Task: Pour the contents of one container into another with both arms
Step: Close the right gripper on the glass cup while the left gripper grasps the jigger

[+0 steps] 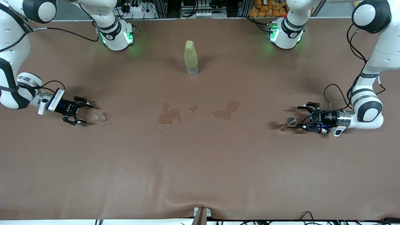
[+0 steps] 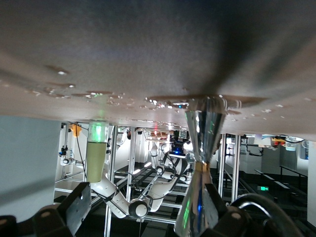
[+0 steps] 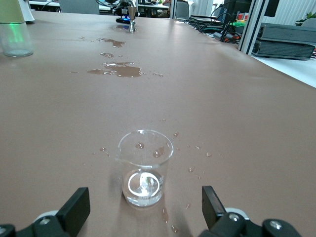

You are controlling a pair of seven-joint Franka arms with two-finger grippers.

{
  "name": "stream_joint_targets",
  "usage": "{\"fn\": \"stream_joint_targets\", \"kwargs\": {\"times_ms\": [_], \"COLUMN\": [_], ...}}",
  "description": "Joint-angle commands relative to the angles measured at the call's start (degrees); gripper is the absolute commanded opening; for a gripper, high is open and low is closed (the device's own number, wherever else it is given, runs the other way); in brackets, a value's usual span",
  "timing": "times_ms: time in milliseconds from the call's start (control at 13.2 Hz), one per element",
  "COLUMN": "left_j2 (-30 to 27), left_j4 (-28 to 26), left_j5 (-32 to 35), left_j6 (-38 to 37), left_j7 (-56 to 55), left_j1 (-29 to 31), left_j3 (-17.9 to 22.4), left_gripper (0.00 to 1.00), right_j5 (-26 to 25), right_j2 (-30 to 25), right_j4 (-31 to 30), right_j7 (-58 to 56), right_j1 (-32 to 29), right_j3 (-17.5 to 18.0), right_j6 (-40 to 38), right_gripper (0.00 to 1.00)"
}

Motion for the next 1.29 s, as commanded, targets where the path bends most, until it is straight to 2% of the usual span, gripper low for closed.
{"fn": "stream_joint_targets", "kwargs": {"times_ms": [0, 303, 1212], "left_j2": [1.21, 1.92, 2.98], "left_j4": [0.09, 0.62, 2.03], "left_j5": [-0.88, -1.23, -4.75], "left_j6": [2.06, 3.3, 5.15], "left_j7": [-0.14, -0.75, -0.49], "left_j1": [-1.88, -2.06, -4.61], "left_j3": [0.03, 0.03, -0.06], "left_gripper": [1.0, 1.0, 1.0], "right_j5": [3.03, 3.3, 8.21], "right_j2": [2.92, 3.8, 6.35], "right_j4": [0.34, 0.78, 0.69], "right_j7": [-22.06, -23.2, -25.83], "right_j1": [-1.87, -2.05, -1.43], "right_j3": [0.5, 0.85, 5.77], "right_j6": [-1.82, -1.91, -1.3], "right_gripper": [1.0, 1.0, 1.0]}}
